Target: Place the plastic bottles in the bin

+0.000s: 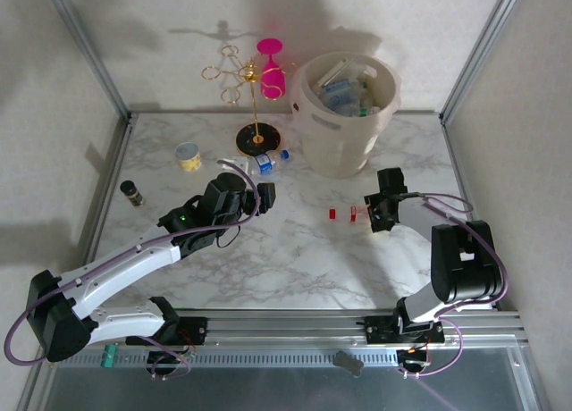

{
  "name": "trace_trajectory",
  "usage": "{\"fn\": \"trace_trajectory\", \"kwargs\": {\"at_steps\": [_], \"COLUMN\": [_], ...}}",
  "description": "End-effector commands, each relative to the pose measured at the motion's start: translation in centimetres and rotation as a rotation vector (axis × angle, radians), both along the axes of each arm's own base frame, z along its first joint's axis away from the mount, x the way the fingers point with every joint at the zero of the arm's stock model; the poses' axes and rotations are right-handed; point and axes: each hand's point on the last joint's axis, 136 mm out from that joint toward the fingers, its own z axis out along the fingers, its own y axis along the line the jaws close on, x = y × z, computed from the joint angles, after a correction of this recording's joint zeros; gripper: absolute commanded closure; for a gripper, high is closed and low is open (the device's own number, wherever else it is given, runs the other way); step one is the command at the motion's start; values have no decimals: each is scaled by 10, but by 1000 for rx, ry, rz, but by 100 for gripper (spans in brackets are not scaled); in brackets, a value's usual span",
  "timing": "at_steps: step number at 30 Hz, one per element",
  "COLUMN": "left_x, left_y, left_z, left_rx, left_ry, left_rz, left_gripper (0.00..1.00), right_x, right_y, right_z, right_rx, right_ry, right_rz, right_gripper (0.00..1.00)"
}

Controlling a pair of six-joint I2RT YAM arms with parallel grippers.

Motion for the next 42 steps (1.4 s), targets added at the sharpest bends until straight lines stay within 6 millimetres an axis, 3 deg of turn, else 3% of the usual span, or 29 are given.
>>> {"fn": "trace_trajectory", "kwargs": {"at_steps": [1, 9, 15, 20, 26, 34, 37, 42], "left_x": [4, 3, 1, -3, -9, -19, -20, -20], "left_y": [5, 6, 7, 6, 7, 14, 14, 11], "left_z": [10, 19, 30, 48, 74, 108, 113, 108], "left_rx": [10, -8, -24, -47, -82, -113, -113, -114], "left_ry": [-19, -30, -49, -79, -135, -235, -251, -240], "left_rz": [16, 17, 12, -13, -43, -68, -75, -88], "left_gripper": [20, 20, 21, 20, 21, 21, 21, 21], "right_x": [-4, -6, -7, -1, 14, 28, 41, 73], "right_y": [-8, -12, -15, -9, 8, 14, 15, 12], "right_z": [-1, 24, 58, 99, 174, 306, 347, 396], "right_rx": [-35, -46, -80, -131, -167, -324, -375, -417], "right_ry": [15, -40, -126, -249, -505, -880, -956, -1041], "right_rz": [-1, 5, 35, 144, 298, 426, 430, 403], "right_gripper": [46, 53, 53, 53, 60, 61, 61, 61]}}
